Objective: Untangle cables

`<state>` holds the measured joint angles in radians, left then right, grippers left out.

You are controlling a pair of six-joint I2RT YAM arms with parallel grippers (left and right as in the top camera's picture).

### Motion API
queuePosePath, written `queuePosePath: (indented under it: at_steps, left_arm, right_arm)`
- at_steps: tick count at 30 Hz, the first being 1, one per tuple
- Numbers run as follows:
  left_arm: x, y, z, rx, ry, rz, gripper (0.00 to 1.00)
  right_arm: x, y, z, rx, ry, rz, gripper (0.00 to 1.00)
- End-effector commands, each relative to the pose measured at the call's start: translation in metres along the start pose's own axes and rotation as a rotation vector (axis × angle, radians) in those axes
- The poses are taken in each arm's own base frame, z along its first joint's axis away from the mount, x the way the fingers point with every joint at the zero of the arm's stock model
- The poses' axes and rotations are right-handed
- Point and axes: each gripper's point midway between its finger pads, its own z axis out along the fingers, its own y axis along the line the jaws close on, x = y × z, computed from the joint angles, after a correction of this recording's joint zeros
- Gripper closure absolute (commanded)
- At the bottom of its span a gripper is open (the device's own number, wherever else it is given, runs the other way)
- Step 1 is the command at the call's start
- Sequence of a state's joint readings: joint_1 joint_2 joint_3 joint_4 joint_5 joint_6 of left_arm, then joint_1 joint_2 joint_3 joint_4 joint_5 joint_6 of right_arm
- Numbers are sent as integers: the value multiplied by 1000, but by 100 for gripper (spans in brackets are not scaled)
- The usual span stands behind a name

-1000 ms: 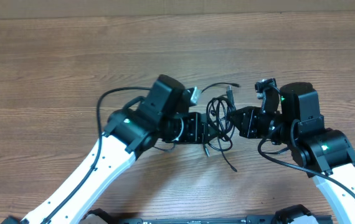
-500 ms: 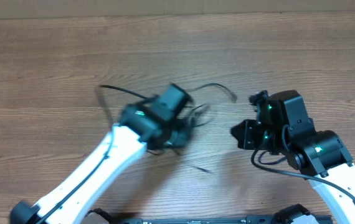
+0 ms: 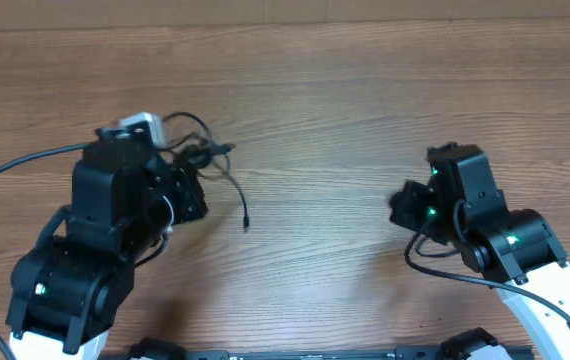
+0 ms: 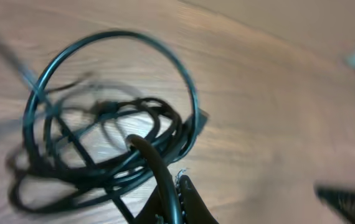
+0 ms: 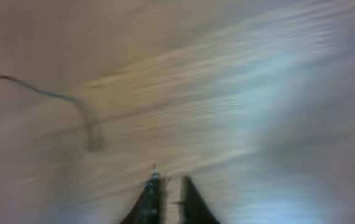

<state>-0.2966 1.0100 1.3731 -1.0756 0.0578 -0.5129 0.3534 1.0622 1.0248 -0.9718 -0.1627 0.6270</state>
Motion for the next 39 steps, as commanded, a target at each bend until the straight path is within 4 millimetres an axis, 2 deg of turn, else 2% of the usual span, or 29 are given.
queuePosePath:
  at_steps: [1, 2, 4, 6, 10, 15, 17, 19, 22, 24, 32, 39]
  left_arm:
    - [12, -27, 0, 161, 67, 267, 96]
    - [13, -28, 0, 168, 69, 281, 96]
    - [11, -28, 0, 168, 64, 288, 96]
    - [10, -30, 0, 176, 59, 289, 96]
    - [14, -44, -3, 261, 68, 333, 96]
    - [22, -60, -9, 369, 90, 403, 96]
    - [27, -67, -13, 426, 100, 452, 96]
    - [32, -73, -16, 478, 110, 490, 96]
    - [39, -74, -19, 502, 128, 526, 96]
    - [44, -71, -19, 498, 147, 547, 96]
    - [66, -58, -13, 484, 252, 628, 96]
    - [72, -54, -2, 485, 298, 673, 96]
  right_arm:
    - [20, 72, -23, -386, 156, -50, 56]
    - [23, 86, -29, -466, 182, -70, 52]
    - [29, 109, -44, -608, 242, -78, 50]
    - [31, 118, -50, -649, 286, -14, 52]
    - [35, 127, -49, -634, 317, 76, 55]
    - [39, 155, -49, -693, 272, -17, 54]
    - [38, 165, -43, -706, 185, -155, 54]
    - [35, 165, -31, -666, 97, -289, 54]
    - [29, 159, -13, -585, 38, -352, 54]
    - [29, 159, -9, -582, 34, -376, 55]
    - [28, 167, -11, -621, 6, -460, 56]
    - [33, 164, -10, -618, 20, -498, 58]
